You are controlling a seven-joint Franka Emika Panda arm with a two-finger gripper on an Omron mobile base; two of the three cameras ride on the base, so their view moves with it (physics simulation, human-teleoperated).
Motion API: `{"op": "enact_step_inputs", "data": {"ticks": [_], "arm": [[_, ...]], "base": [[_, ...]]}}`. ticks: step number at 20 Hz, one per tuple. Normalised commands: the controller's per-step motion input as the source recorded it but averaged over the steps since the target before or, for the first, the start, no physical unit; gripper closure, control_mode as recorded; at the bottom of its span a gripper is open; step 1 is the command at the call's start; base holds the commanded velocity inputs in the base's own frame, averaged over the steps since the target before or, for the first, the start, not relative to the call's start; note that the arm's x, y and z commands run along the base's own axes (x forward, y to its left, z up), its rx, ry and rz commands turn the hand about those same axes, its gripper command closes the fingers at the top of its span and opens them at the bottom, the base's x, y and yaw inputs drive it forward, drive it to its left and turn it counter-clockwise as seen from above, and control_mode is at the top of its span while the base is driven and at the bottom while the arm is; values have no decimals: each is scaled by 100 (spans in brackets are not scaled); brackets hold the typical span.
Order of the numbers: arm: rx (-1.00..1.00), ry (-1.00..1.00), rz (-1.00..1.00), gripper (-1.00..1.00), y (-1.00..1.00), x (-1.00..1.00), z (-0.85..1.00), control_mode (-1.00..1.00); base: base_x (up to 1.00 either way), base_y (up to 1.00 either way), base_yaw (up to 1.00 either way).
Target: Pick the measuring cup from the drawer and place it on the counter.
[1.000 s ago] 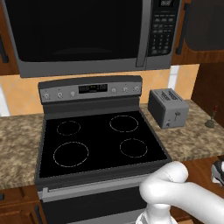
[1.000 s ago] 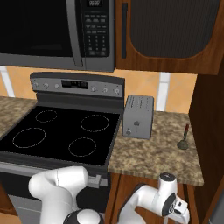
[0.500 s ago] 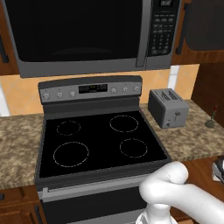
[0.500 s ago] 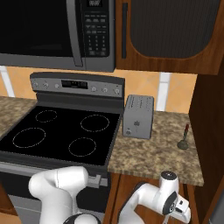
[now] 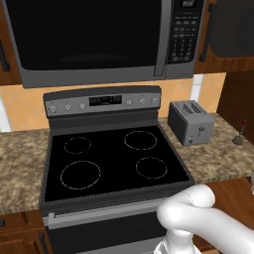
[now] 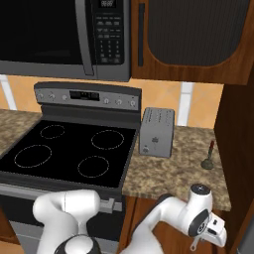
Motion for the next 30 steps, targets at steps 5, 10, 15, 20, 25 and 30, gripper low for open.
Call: {"op": "enact_step_inputs", "data": {"ticks": [5,10,15,20,25,30], "arm": [[-13,-23,13,100,44,-27,60,-100],[-15,-12,19,100,57,12,82,-100],[-3,-10,28,100,63,62,69,-100],[0,0,12,100,17,96,33,-100],[0,0,6,100,-2,79,-1,-100],[0,0,0,100,2,71,-4,-100]], "base": [[0,0,0],[0,0,0],[0,0,0],[0,0,0],[0,0,0],[0,0,0]]}}
